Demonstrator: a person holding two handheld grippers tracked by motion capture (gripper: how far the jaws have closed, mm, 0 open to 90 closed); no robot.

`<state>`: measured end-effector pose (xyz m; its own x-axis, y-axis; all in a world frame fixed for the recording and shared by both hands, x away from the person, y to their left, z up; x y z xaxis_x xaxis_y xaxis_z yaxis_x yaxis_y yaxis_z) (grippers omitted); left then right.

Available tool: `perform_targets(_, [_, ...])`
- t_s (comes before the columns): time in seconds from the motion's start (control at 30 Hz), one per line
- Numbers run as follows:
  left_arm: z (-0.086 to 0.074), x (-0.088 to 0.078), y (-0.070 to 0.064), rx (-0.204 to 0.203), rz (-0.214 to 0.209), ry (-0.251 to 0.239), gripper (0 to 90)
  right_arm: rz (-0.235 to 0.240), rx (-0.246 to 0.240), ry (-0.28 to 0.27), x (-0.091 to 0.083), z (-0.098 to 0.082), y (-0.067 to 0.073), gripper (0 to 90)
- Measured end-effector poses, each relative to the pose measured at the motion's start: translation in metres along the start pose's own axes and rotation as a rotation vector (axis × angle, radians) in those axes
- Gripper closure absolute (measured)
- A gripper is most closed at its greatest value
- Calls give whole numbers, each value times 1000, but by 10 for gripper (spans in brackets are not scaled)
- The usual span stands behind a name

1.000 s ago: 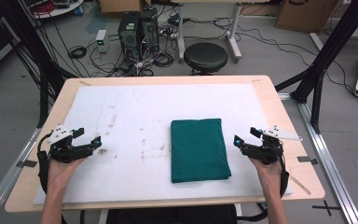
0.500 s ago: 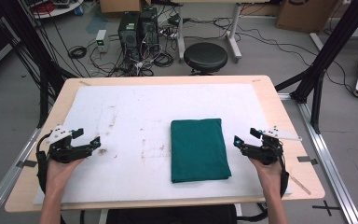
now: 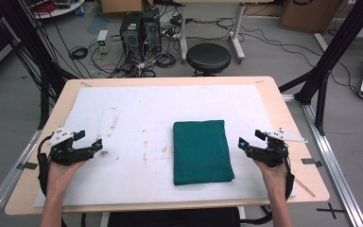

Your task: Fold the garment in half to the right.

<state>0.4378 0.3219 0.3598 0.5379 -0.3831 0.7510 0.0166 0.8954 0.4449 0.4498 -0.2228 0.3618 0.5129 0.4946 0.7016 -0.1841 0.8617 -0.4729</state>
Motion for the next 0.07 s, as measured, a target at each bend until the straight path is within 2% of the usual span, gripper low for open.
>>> perform_targets(0.07, [0,-1,2,-4,4,0,194,-5,-2,-1,0,0,-1,201])
Point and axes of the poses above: each handheld gripper's, and its own axes: x roughly forward along the jaws, z roughly out of its top, y roughly to its left, the point moved 8 cm from there along x, roughly forward along the jaws, and after that the axes turned 7 degrees about y, right-handed, at the moved point
